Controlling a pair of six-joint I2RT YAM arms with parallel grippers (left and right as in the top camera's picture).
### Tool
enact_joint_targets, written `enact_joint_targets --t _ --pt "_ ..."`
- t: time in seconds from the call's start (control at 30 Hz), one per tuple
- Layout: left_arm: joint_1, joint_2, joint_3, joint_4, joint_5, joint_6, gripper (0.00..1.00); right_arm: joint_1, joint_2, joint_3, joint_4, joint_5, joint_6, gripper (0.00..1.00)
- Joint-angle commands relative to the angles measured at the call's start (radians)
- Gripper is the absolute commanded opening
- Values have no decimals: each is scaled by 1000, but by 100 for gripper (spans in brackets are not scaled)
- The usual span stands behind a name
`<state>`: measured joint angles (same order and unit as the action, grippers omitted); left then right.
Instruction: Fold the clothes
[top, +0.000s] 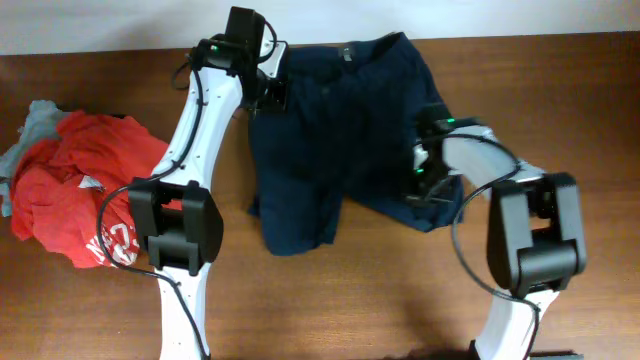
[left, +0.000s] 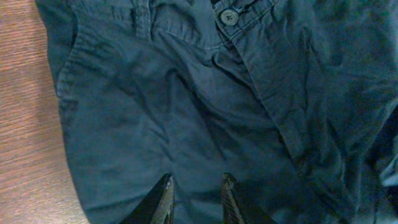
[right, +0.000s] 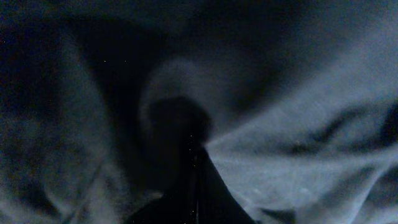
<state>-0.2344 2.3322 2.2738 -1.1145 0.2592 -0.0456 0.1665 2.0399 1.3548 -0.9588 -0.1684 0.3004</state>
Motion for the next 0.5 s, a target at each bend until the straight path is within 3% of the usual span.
enact_joint_targets --t 0.0,0.47 --pt "24 2 16 -16 19 4 26 119 31 -39 32 -58 33 4" --pt "35 2 16 -29 18 4 27 303 31 87 32 -315 -8 4"
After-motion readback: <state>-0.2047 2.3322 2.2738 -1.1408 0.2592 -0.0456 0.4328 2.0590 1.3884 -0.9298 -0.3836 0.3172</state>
